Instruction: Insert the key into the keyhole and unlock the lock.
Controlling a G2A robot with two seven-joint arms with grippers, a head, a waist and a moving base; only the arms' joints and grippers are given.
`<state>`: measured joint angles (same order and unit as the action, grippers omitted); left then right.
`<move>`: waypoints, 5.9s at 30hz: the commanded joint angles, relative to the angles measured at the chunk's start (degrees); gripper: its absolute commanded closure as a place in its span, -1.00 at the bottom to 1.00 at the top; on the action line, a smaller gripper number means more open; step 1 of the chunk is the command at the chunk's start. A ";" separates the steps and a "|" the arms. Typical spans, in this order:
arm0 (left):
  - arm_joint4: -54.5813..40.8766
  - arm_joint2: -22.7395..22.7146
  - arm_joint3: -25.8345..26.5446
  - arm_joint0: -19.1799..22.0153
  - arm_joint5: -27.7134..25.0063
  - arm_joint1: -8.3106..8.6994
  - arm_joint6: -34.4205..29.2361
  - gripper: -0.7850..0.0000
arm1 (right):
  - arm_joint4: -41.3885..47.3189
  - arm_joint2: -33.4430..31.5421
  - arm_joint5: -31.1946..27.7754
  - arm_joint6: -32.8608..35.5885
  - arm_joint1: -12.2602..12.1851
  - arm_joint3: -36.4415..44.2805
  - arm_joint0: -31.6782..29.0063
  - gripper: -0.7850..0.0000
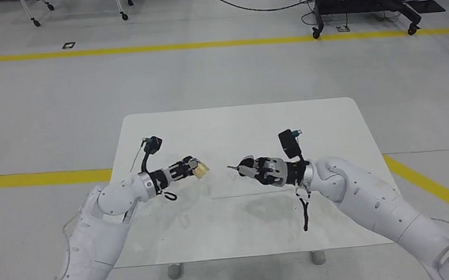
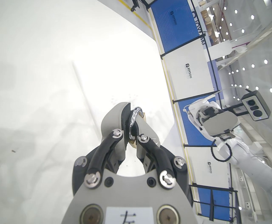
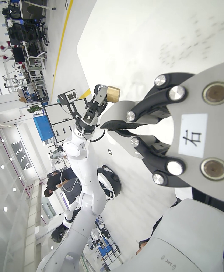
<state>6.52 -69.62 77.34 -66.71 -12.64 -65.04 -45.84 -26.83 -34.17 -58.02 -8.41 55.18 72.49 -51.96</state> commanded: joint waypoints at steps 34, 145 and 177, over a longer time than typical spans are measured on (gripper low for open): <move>-34.82 0.37 -12.88 5.92 8.17 -1.75 -14.63 1.00 | 19.50 6.52 0.02 7.37 7.42 -4.63 0.09 1.00; -31.11 -0.87 -7.59 1.76 15.27 -1.53 2.49 1.00 | 39.20 -2.65 42.26 12.06 20.52 -2.19 -8.57 -1.00; -34.19 -1.86 -7.26 1.51 11.49 -1.46 -2.31 1.00 | 74.46 -10.17 44.95 42.27 21.50 -5.34 -10.15 0.62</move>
<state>-27.62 -71.46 70.09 -65.19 -1.15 -66.51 -48.11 47.33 -44.39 -13.17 33.86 76.51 67.60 -62.31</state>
